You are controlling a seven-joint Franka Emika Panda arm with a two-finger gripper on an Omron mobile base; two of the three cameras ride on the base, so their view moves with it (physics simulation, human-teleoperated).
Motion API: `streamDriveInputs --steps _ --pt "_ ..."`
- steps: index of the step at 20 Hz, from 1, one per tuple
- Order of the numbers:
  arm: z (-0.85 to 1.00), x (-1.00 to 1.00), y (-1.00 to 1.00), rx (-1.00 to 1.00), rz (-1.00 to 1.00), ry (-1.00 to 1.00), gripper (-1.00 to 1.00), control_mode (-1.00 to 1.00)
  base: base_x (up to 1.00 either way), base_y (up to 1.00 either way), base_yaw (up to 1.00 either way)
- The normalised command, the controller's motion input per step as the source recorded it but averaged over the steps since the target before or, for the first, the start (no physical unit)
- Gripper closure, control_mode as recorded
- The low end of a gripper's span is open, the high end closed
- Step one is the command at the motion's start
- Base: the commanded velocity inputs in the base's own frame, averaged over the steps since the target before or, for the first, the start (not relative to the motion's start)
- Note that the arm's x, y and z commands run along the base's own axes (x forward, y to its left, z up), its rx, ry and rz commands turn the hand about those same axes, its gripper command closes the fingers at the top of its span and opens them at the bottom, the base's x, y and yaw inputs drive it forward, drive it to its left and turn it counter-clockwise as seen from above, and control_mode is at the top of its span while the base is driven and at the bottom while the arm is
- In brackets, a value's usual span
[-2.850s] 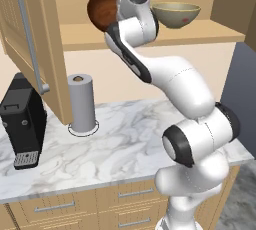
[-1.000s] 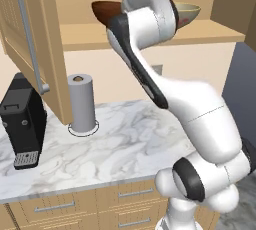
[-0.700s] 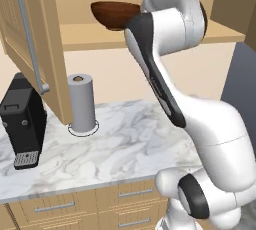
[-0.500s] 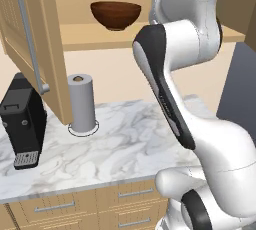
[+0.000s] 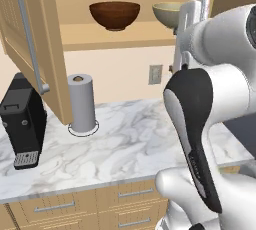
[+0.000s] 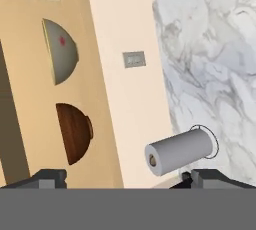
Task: Open the cabinet. Pick the bowls from the counter and place them in the cabinet. Then close the cabinet.
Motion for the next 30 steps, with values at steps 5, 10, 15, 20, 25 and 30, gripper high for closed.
streamDriveInputs --steps 5,10,15,20,25,30 --pt "0.11 -0.99 0.0 0.03 0.01 0.06 -1.0 -1.0 0.0 0.0 0.0" --pt "0.05 -1.0 0.01 0.0 0.0 0.02 -1.0 -1.0 0.0 0.0 0.0" --pt "0.0 -0.7 0.34 0.0 0.0 0.0 -1.0 -1.0 0.0 0.0 0.0" --pt "0.0 -0.03 0.69 0.0 0.0 -0.01 -1.0 -1.0 0.0 0.0 0.0" --pt "-0.11 0.04 0.83 0.0 0.0 0.0 -1.0 -1.0 0.0 0.0 0.0" --pt "-0.31 0.15 0.75 0.0 0.0 -0.01 -1.0 -1.0 0.0 0.0 0.0"
